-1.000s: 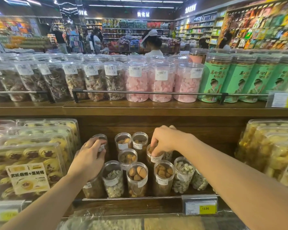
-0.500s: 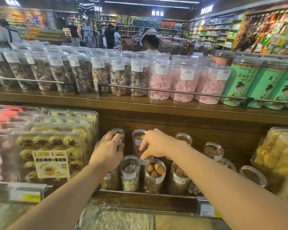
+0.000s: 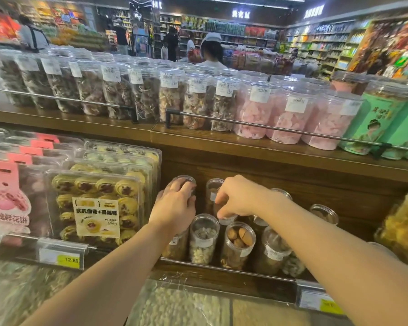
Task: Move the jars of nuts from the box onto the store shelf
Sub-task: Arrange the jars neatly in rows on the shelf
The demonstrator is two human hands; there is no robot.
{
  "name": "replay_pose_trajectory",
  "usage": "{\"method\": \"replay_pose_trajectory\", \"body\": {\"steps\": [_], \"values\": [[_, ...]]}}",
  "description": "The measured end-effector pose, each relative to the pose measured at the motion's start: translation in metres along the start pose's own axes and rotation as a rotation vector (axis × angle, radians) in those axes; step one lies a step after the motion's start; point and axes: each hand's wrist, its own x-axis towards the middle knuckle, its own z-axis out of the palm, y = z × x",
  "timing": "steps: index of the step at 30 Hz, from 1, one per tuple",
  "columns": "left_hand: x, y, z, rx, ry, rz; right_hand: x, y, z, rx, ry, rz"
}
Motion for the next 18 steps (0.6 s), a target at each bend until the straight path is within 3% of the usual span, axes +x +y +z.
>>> {"method": "replay_pose_trajectory", "body": {"steps": [5, 11, 18], "values": [[0.000, 0.001, -0.002, 0.001, -0.008, 0.001, -0.011, -0.017, 0.028, 0.065, -0.055, -0.162], [0.000, 0.000, -0.002, 0.010, -0.016, -0.008, -0.014, -0.016, 0.039, 0.084, 0.015, -0.145], [0.001, -0.002, -0.001, 0.015, -0.012, -0.003, -0.039, -0.009, 0.002, 0.054, -0.083, -0.116]]}}
